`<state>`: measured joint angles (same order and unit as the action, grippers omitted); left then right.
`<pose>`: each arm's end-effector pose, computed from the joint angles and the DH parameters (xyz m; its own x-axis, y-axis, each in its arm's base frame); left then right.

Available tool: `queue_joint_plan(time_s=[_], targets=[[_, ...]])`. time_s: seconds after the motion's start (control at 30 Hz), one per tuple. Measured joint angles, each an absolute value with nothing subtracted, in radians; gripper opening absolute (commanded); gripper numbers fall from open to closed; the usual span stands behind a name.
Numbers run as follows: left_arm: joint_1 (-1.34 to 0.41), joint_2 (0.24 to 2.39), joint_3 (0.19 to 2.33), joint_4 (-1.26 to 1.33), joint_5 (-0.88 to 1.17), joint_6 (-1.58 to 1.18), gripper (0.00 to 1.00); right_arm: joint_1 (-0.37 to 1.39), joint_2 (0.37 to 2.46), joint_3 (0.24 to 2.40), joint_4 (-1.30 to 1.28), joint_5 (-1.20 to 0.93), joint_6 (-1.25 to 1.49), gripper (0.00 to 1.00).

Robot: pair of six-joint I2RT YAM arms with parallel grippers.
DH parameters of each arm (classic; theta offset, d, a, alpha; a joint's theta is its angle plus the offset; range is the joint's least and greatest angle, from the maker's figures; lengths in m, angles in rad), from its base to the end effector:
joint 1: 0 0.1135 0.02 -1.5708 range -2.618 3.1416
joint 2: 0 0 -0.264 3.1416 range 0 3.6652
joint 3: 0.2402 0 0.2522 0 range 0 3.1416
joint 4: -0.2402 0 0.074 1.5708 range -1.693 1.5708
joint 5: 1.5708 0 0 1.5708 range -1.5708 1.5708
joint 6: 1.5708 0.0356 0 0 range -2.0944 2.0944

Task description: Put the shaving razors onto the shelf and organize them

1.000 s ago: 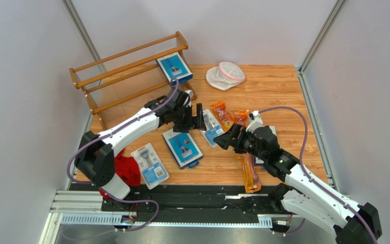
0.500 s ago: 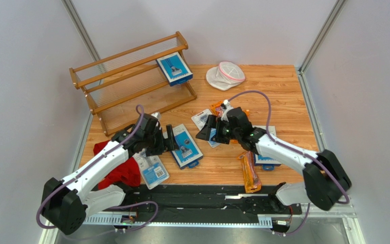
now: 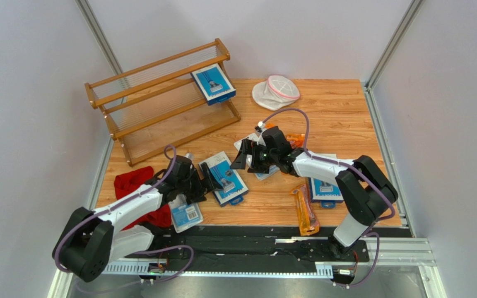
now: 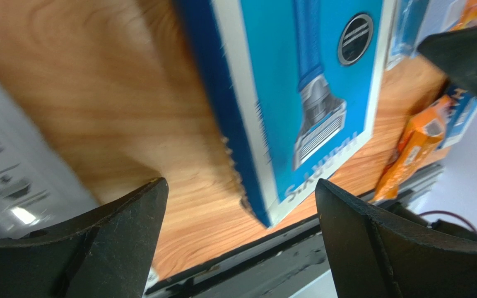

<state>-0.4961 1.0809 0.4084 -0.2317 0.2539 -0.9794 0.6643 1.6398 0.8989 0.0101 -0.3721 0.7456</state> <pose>0.1645 -0.0992 0.1555 -0.8812 -0.4367 -0.1808 -0.2408 0.7439 -0.6234 0.2591 0.2193 0.1843 -0.9203 0.0821 -0.3824 -0.2220 0.6954 0.6835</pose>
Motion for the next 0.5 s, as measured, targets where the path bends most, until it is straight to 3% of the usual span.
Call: queue_joint_plan(time_s=[0.5], targets=[[-0.485, 1.377, 0.345, 0.369, 0.35, -1.219, 0.91, 0.662, 1.715, 0.876, 0.069, -0.403, 0.816, 0.86]])
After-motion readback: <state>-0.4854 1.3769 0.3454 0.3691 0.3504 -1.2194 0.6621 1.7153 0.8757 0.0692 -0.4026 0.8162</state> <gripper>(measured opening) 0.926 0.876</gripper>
